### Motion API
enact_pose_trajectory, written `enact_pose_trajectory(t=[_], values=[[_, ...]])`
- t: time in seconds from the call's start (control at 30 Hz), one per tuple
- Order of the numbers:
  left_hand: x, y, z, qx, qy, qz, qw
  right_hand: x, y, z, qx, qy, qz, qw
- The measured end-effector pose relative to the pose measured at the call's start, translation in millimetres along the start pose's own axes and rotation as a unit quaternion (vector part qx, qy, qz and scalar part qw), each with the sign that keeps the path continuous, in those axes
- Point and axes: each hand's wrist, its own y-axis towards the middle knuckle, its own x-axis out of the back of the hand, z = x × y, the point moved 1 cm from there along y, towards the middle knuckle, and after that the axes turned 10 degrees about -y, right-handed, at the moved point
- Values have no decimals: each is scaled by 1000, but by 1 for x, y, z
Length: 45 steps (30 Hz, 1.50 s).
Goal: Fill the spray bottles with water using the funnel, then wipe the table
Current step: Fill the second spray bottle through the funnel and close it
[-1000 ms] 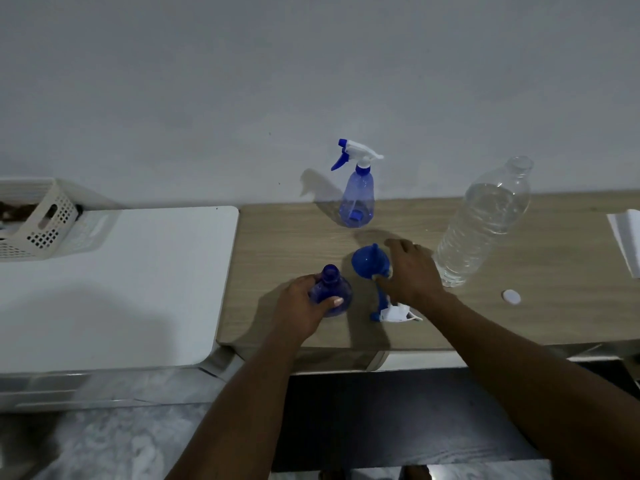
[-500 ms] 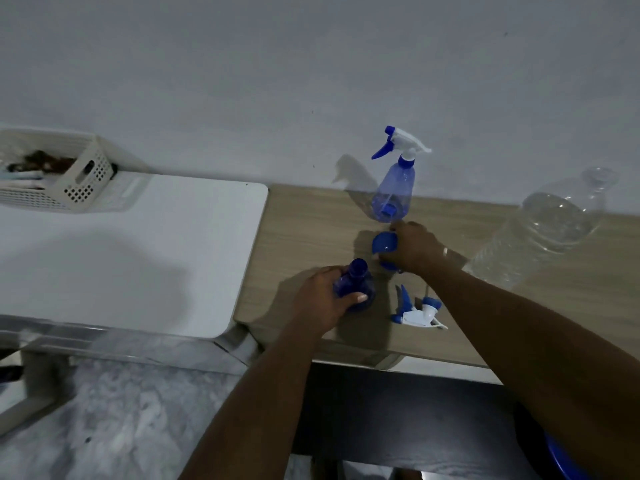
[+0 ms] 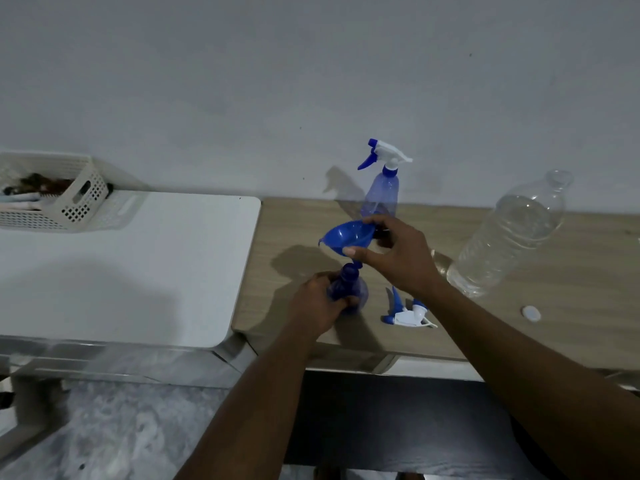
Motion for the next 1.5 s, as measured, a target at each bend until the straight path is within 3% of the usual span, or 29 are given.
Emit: enact_pose_trajectory(t=[0.17, 0.7, 0.8, 0.9, 1.0, 1.1, 1.2, 1.5], values=[[0, 0, 0, 10, -11, 13, 1000, -10, -15, -8, 17, 18, -34, 999], [-10, 8, 2, -1, -27, 15, 1000, -2, -35, -32, 17, -11, 38, 999], [-14, 12, 2, -1, -51, 5, 999, 19, -51, -41, -15, -17, -123, 992], [-15, 12, 0, -26, -55, -1, 998, 46, -70, -61, -83, -18, -349, 933], [-19, 13, 0, -35, -71, 9, 997, 67, -71, -89, -176, 21, -436, 882], [-21, 14, -3, -30, -69, 13, 997, 84, -56, -111, -234, 62, -388, 889], [-22, 16, 0, -21, -87, 14, 996, 93, -39, -121, -214, 92, -314, 920], [-22, 20, 5, 4, -118, 20, 993, 101, -19, -139, -216, 84, -288, 929]])
